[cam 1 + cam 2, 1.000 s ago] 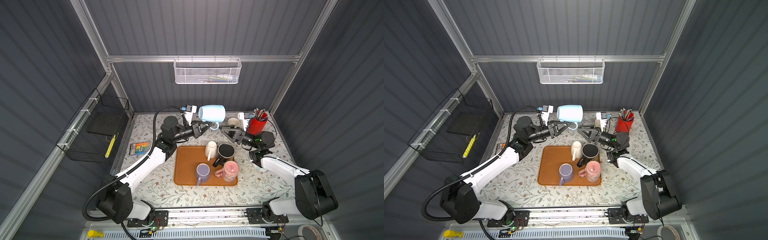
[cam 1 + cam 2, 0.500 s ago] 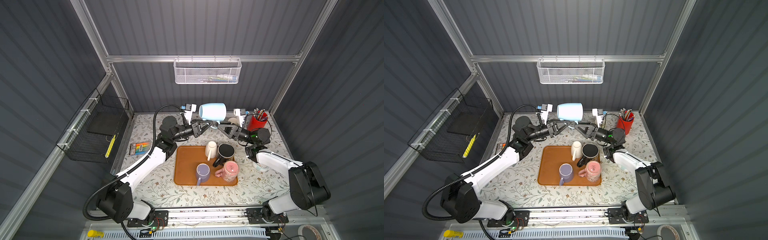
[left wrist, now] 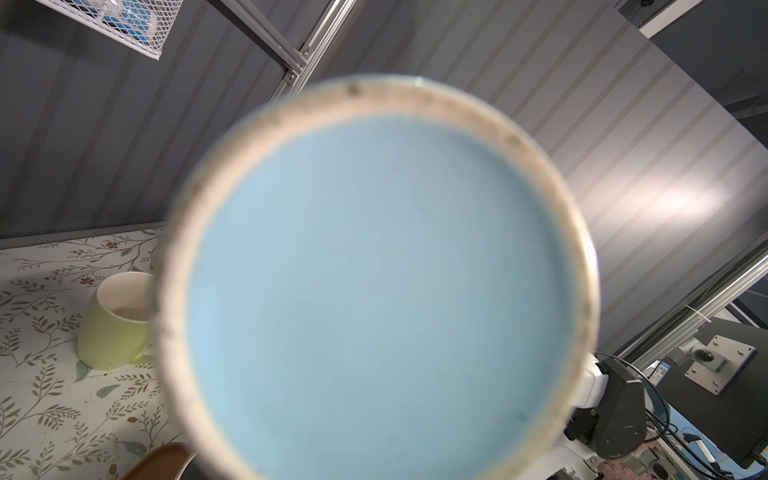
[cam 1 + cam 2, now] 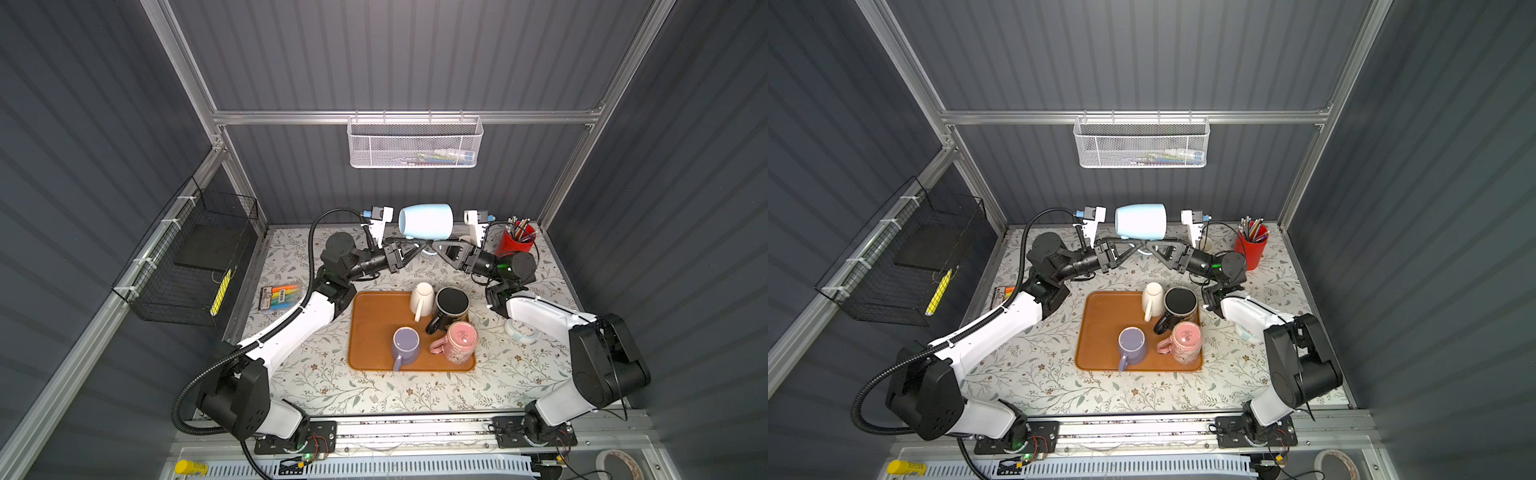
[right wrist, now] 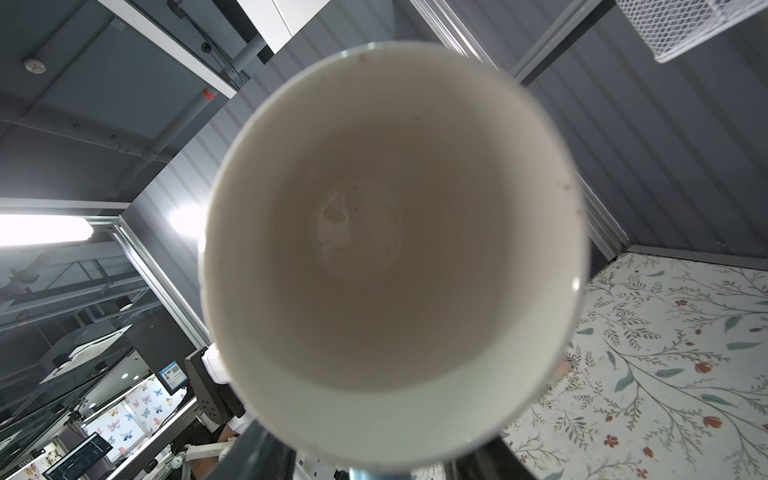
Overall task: Turn the mug right side up
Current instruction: 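Hold the light blue mug sideways while the right gripper moves to grasp its base, then open the left gripper and draw it back while the right holds the mug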
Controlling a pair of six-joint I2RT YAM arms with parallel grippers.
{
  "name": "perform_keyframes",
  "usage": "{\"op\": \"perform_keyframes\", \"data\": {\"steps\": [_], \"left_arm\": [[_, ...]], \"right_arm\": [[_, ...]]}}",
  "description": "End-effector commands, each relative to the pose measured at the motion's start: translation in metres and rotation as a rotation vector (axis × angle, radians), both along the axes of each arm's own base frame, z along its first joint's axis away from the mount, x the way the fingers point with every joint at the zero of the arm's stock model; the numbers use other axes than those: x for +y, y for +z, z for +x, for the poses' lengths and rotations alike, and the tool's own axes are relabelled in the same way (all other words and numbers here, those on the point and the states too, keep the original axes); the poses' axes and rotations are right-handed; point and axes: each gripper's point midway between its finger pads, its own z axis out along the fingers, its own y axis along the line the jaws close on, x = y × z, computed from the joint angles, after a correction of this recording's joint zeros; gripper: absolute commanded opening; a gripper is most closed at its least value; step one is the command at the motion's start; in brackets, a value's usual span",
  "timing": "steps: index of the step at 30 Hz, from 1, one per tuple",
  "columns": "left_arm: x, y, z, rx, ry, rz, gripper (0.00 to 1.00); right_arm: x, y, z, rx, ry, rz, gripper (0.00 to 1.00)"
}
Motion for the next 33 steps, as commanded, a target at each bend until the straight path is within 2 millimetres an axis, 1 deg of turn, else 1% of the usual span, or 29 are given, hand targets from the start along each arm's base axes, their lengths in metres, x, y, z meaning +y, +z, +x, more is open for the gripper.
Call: {"op": "perform_keyframes", "data": {"steps": [1, 8, 13, 15, 19, 21, 27, 28, 29, 32, 33], "left_arm": [[0.002, 0.026, -0.005, -0.096, -0.014, -0.067, 0.0], [0.0, 0.018, -0.001, -0.075, -0.016, -0.066, 0.0], [0.0, 0.014, 0.0, -0.067, -0.015, -0.063, 0.0], [0.0, 0.012, 0.0, -0.064, -0.013, -0.061, 0.0], [0.0, 0.011, 0.0, -0.061, -0.011, -0.059, 0.0], [0.0, 0.009, 0.0, -0.059, -0.011, -0.056, 0.0], [0.0, 0.007, 0.002, -0.057, 0.001, -0.039, 0.0], [0.0, 0.007, 0.002, -0.056, 0.006, -0.034, 0.01], [0.001, 0.004, 0.004, -0.051, 0.015, -0.025, 0.07], [0.003, -0.002, 0.008, -0.041, 0.056, 0.01, 0.3], [0.005, -0.003, 0.008, -0.044, 0.063, 0.015, 0.35]], "right_arm": [[0.001, 0.019, -0.003, -0.065, -0.001, 0.036, 0.51], [0.002, 0.019, -0.002, -0.064, -0.003, 0.038, 0.43], [0.001, 0.018, 0.0, -0.06, -0.007, 0.037, 0.32], [0.002, 0.018, 0.0, -0.06, -0.008, 0.039, 0.26], [0.002, 0.018, 0.001, -0.059, -0.008, 0.042, 0.11], [0.002, 0.018, 0.001, -0.058, -0.008, 0.042, 0.01], [0.001, 0.019, 0.001, -0.06, -0.009, 0.045, 0.0], [0.001, 0.02, 0.0, -0.063, -0.01, 0.045, 0.0], [0.001, 0.021, -0.001, -0.065, -0.009, 0.045, 0.0], [0.0, 0.022, -0.001, -0.067, -0.019, 0.041, 0.0], [-0.001, 0.021, -0.001, -0.066, -0.024, 0.036, 0.0]]}}
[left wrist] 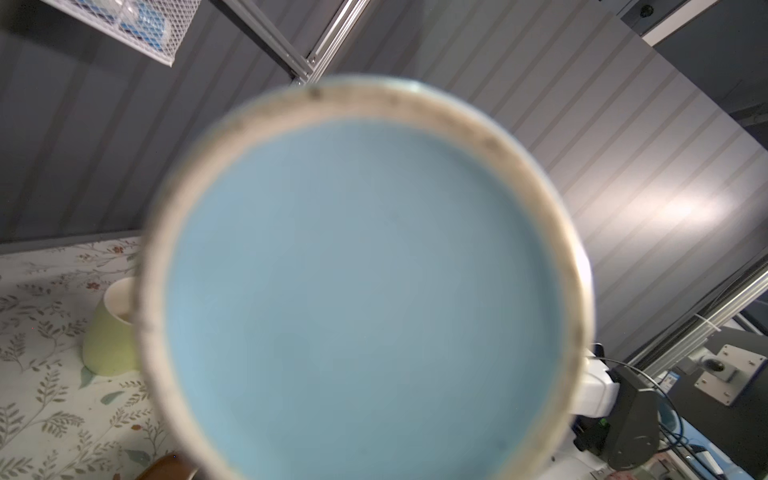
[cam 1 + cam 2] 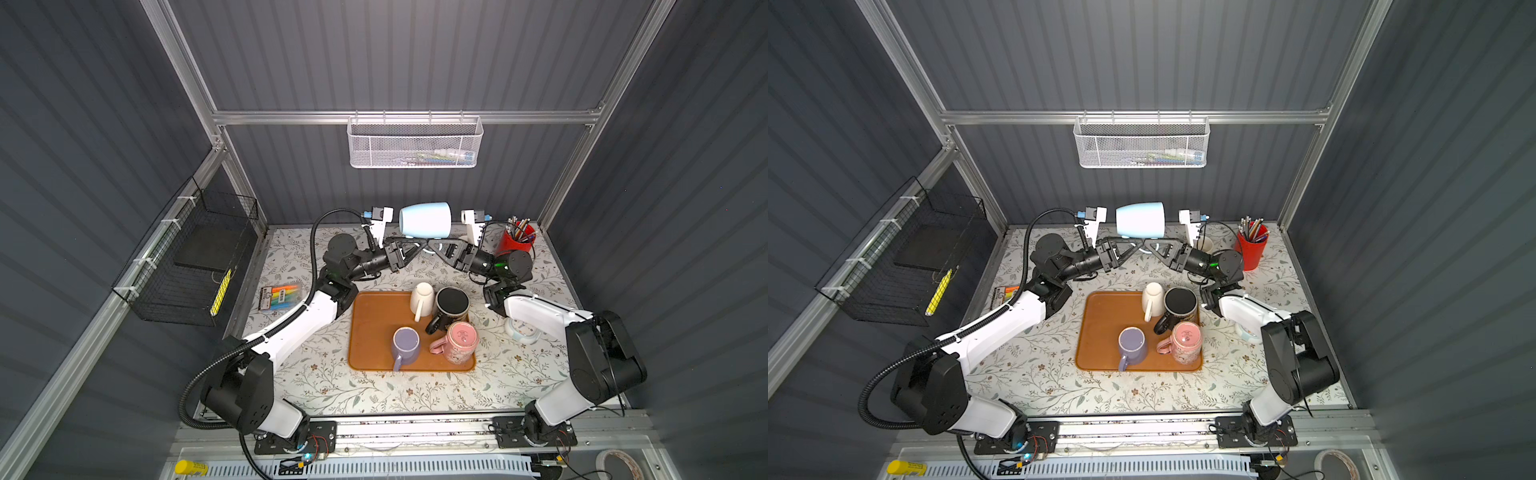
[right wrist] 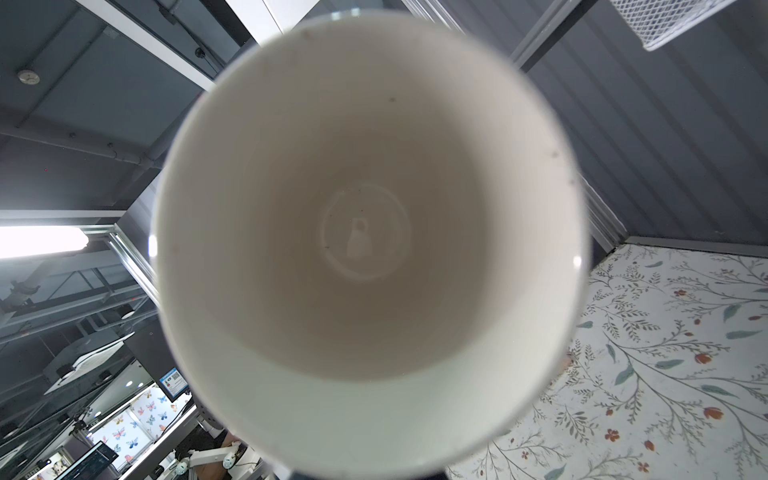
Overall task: Turn the mug right side up
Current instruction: 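Open the left gripper and draw it back while the right holds the mug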
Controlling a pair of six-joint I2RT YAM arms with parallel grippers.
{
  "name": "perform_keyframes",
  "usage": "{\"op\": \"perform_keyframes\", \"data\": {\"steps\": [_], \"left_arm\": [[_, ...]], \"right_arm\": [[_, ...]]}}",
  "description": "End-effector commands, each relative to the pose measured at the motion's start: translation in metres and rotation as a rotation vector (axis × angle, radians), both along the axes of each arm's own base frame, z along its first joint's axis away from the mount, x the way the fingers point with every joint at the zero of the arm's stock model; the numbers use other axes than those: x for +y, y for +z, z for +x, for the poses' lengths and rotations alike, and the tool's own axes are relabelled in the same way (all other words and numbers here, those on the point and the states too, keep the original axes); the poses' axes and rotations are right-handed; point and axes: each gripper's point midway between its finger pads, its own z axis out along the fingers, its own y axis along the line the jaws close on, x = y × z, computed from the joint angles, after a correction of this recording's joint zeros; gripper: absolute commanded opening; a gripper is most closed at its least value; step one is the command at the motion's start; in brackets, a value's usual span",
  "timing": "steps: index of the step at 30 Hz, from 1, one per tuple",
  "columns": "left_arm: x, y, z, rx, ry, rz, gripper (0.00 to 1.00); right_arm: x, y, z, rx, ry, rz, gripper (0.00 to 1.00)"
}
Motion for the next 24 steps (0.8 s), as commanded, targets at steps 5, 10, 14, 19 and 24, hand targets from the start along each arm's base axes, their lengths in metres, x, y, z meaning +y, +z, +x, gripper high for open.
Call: {"op": "perform_keyframes", "data": {"steps": [5, 10, 14, 19, 24], "left_arm": [[0.01, 0.001, -0.003, -0.054, 0.058, 0.046, 0.57], [0.016, -0.005, -0.005, -0.057, 0.088, 0.082, 0.66], [0.023, -0.017, -0.008, -0.051, 0.117, 0.133, 0.76], [0.036, -0.034, -0.014, -0.044, 0.177, 0.209, 0.92], [0.053, -0.052, -0.019, -0.038, 0.244, 0.304, 0.98]], "right_arm": [[-0.006, 0.024, -0.01, -0.094, -0.041, 0.021, 0.0], [-0.007, 0.016, -0.011, -0.075, -0.061, -0.01, 0.0], [-0.008, 0.006, -0.01, -0.049, -0.102, -0.064, 0.0], [-0.014, -0.016, -0.002, 0.0, -0.21, -0.195, 0.0], [-0.024, -0.034, 0.008, 0.072, -0.317, -0.329, 0.0]]}}
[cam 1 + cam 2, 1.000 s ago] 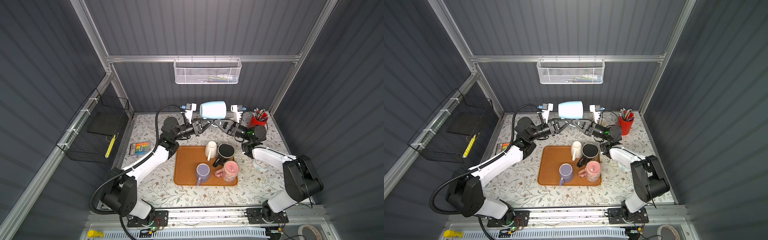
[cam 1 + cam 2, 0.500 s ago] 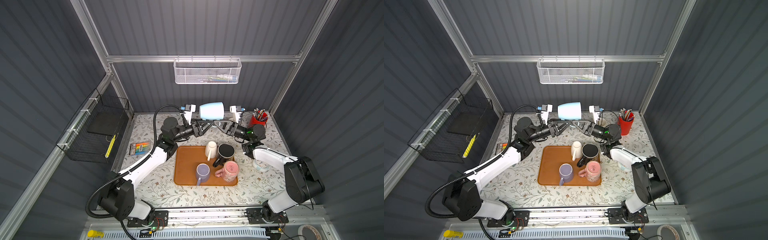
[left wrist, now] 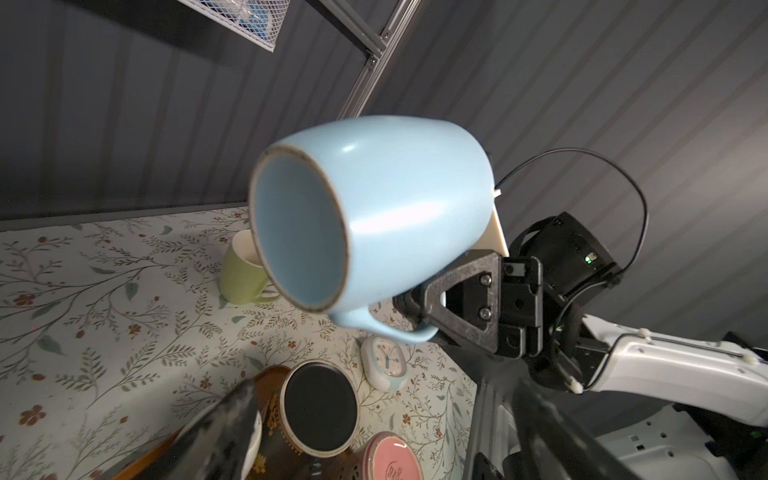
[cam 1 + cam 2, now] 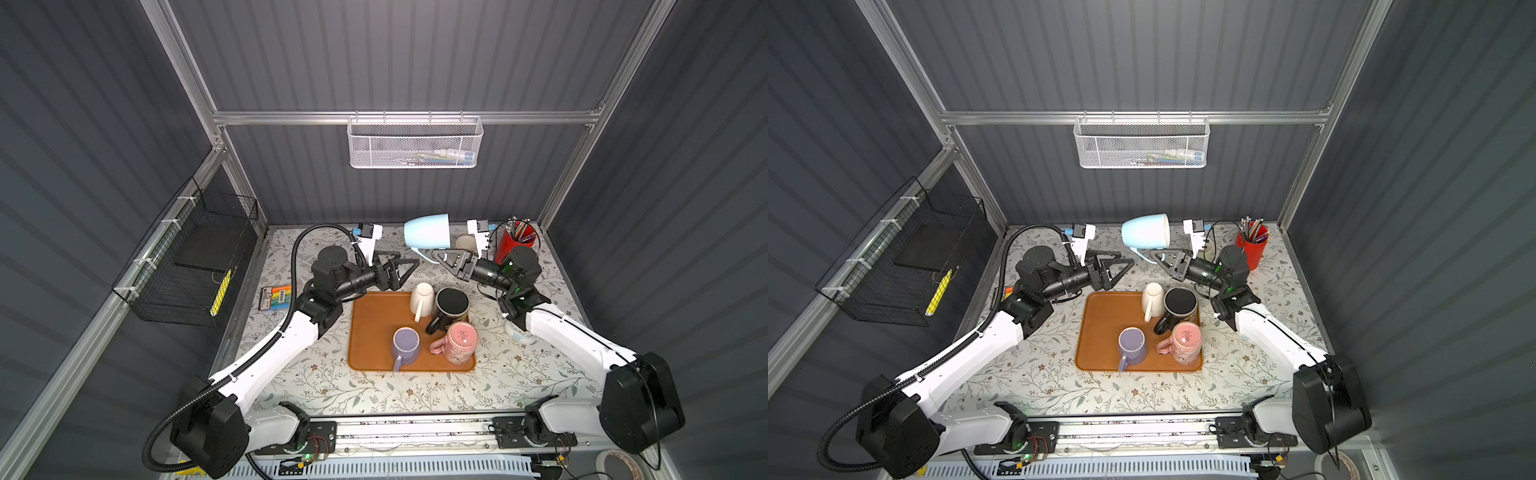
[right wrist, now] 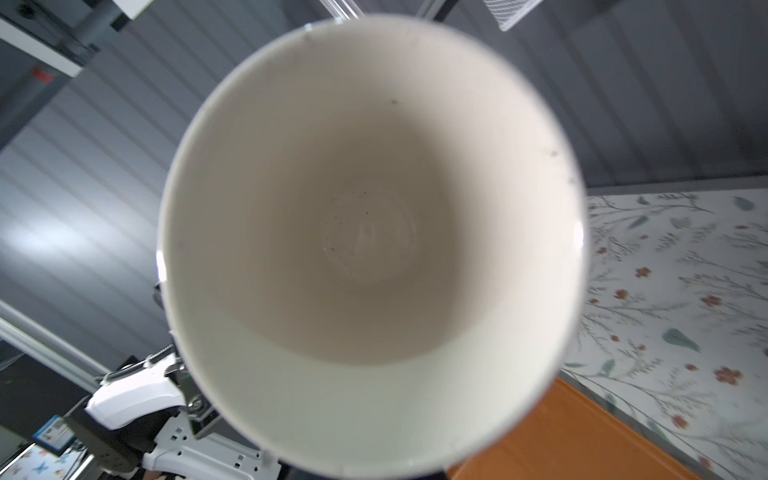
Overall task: Turn the mug right side up
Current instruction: 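Open the left gripper and draw it back while the right holds the mug, then carry the light blue mug with the right gripper beside the green mug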
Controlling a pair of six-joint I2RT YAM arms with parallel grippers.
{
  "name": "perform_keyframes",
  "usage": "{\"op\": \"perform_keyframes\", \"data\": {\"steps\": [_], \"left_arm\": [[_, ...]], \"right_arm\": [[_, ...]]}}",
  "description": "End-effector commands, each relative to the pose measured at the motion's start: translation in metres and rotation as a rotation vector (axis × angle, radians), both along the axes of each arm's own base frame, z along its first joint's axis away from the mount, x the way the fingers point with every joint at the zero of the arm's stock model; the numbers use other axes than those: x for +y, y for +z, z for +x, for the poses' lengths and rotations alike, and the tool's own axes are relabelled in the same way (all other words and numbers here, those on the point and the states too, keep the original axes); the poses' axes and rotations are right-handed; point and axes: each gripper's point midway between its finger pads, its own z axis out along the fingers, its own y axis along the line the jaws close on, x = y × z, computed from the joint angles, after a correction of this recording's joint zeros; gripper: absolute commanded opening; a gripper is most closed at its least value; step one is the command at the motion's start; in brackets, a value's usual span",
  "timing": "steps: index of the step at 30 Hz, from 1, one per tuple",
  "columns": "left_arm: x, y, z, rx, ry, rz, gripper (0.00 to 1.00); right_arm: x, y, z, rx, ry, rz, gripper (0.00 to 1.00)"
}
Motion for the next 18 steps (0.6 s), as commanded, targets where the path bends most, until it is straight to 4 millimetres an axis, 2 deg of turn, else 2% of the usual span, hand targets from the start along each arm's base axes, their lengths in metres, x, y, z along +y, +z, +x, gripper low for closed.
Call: {"op": "perform_keyframes", "data": {"steps": [1, 8, 14, 18], "left_arm": [[0.017, -0.021, 0.001, 0.001, 0.081, 0.106, 1.0], [0.051, -0.063, 0.01, 0.115, 0.267, 0.294, 1.0], [0.086, -0.085, 0.012, 0.13, 0.434, 0.389, 1.0], [0.104, -0.107, 0.014, 0.213, 0.51, 0.504, 1.0]], "right_arm": [[-0.009, -0.004, 0.011, -0.019, -0.106, -0.12, 0.0], [-0.024, -0.024, 0.03, 0.07, -0.236, -0.288, 0.0], [-0.04, -0.043, 0.052, 0.168, -0.347, -0.468, 0.0], [-0.049, -0.051, 0.065, 0.193, -0.406, -0.543, 0.0]]}}
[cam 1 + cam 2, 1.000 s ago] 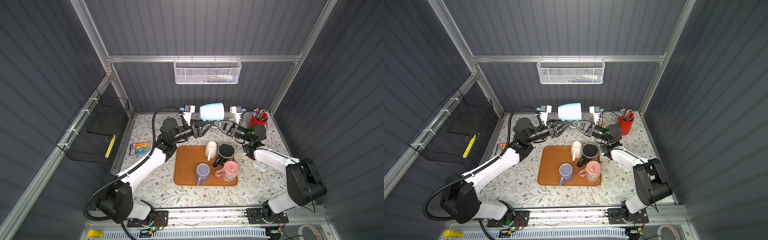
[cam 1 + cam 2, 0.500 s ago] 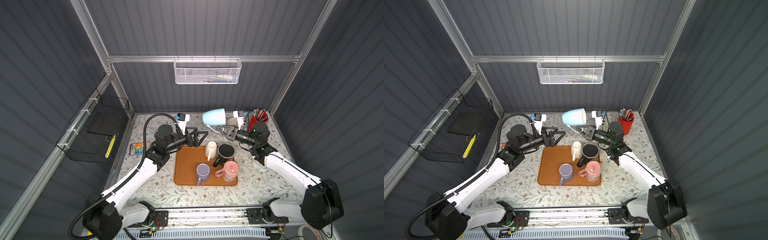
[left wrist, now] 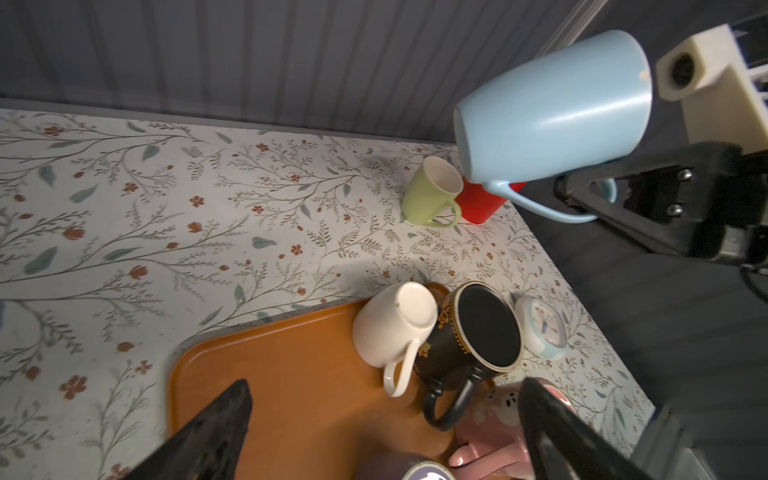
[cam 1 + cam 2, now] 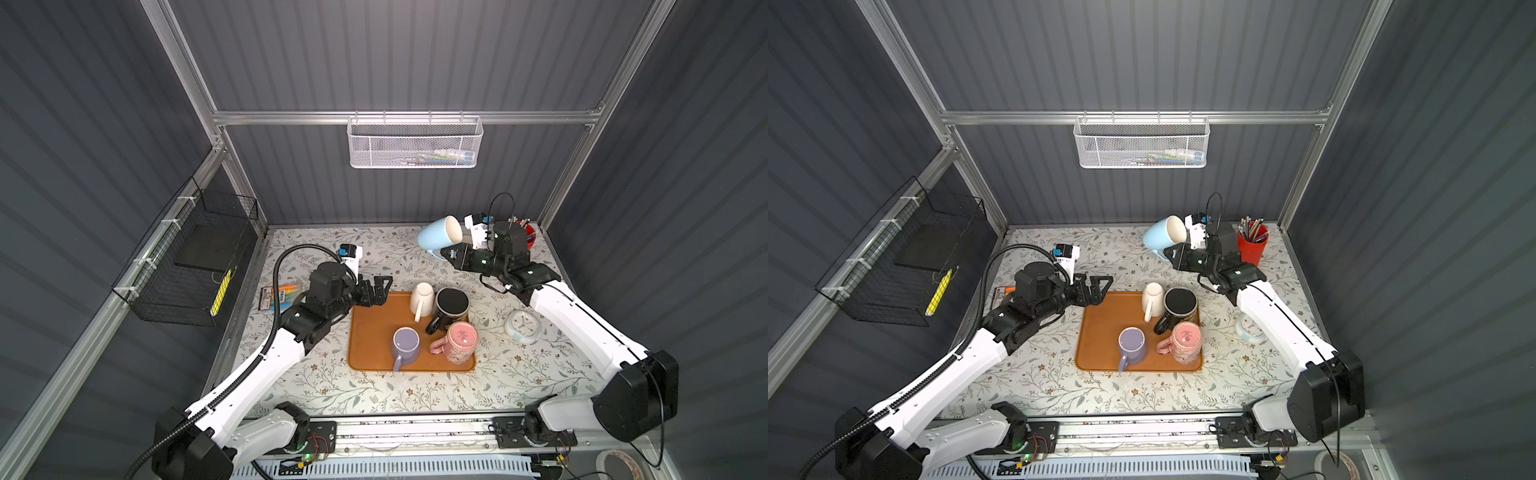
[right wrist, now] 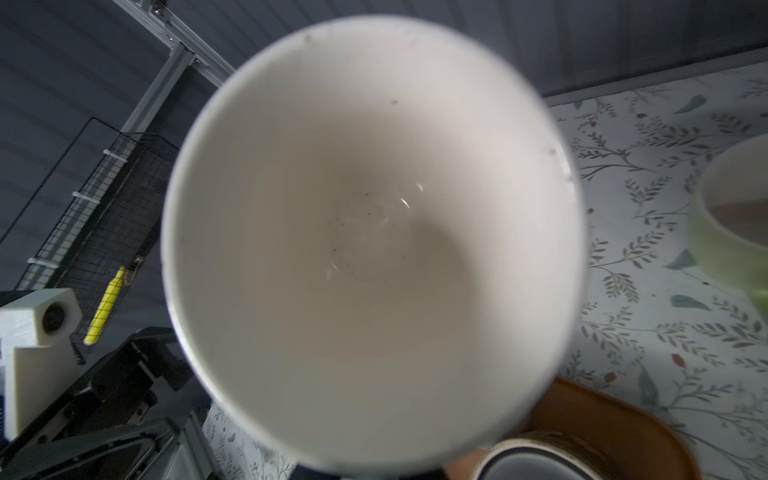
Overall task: Turn the mug right side up
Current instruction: 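Carry the light blue mug with the right gripper beside the green mug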
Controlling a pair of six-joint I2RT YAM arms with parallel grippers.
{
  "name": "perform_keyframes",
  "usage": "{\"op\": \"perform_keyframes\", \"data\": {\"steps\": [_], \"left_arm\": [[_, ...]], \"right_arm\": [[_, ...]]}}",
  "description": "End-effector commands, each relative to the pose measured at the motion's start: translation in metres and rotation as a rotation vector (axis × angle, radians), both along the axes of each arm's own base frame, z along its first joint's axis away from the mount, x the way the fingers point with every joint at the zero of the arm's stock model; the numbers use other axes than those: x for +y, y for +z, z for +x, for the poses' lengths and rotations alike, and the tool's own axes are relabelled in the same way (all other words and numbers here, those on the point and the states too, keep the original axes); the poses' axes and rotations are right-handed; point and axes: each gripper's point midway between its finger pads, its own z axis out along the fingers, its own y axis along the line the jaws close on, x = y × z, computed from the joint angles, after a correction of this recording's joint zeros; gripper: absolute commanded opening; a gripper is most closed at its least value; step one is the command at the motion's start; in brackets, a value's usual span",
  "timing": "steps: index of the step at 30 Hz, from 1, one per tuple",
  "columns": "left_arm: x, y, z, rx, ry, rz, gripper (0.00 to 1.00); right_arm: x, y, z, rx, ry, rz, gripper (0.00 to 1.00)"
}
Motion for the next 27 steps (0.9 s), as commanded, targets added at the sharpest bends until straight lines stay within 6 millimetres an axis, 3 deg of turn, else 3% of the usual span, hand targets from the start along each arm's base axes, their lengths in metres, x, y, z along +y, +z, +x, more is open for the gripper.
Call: {"op": "perform_keyframes", "data": {"steps": [1, 16, 27], "left_arm": [[0.029, -0.024, 0.002, 0.084, 0.116, 0.151, 1.0], [0.057, -0.043, -0.009, 0.188, 0.182, 0.325, 1.0], [0.058, -0.062, -0.006, 0.255, 0.217, 0.342, 1.0]], "right_arm": [[-0.013, 0.002, 0.011, -0.027, -0.064, -0.115, 0.0], [-0.027, -0.032, 0.056, 0.065, -0.148, -0.368, 0.0], [-0.037, -0.062, 0.087, 0.101, -0.208, -0.526, 0.0]]}}
